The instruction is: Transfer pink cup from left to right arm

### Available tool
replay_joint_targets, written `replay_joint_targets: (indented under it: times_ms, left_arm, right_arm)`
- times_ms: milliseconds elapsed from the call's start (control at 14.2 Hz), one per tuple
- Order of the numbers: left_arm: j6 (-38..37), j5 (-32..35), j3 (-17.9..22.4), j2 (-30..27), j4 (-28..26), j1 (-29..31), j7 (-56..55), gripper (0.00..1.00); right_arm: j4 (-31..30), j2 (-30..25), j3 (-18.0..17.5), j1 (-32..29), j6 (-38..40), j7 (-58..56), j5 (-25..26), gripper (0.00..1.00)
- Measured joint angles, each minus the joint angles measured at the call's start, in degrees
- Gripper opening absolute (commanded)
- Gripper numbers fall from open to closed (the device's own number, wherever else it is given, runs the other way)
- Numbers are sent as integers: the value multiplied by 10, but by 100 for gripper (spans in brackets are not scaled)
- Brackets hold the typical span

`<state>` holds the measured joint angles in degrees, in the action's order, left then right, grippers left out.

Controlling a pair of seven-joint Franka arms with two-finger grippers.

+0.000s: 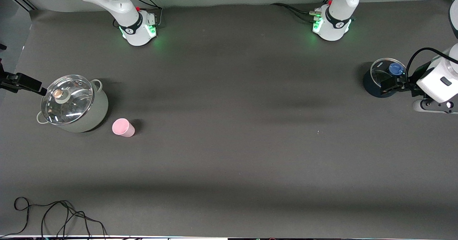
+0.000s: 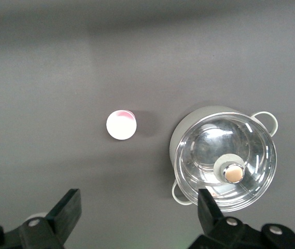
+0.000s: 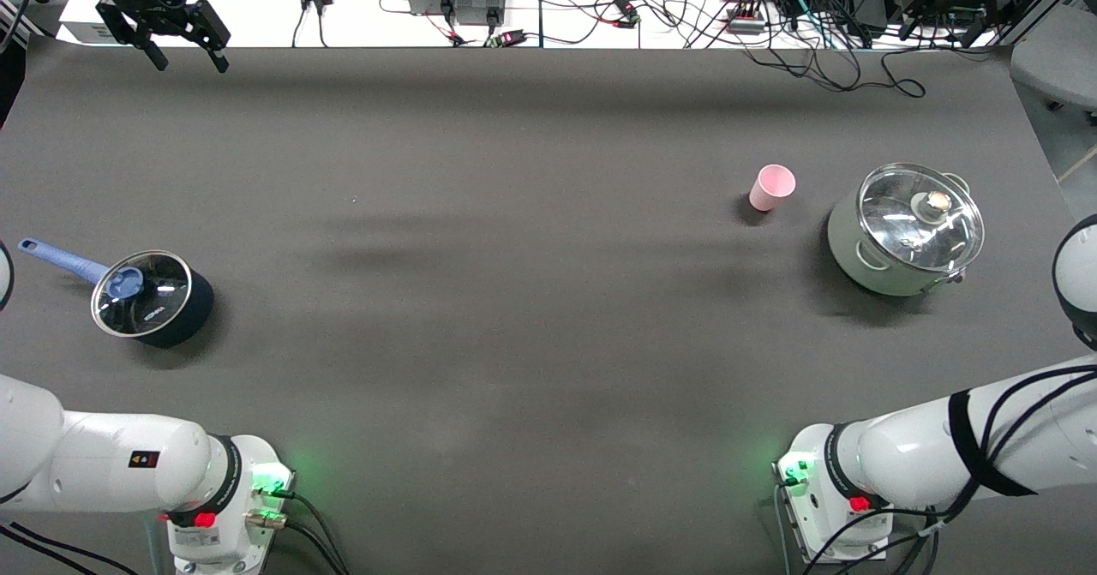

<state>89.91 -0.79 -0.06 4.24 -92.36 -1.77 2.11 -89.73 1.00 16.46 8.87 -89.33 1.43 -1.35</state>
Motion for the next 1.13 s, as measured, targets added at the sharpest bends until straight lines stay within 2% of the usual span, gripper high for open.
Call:
replay_joint_targets:
  times_ms: [141,282,493,1128]
  left_arm:
    - [0,0,0,0,0,0,0,99]
    - [0,0,0,0,1,0,0,99]
    - [-2,0,0,0,6,-1,0,99]
    - [-3,0,0,0,7,-1,0,99]
  right_arm:
    - [1,-5,-66,-62,0,0,0,100]
    - [0,-10,-94,-84,0,0,0,99]
    - [-13,-25,-112,-101,-5,0,0,100]
    - [-26,-34,-121,-103,-15,0,4,100]
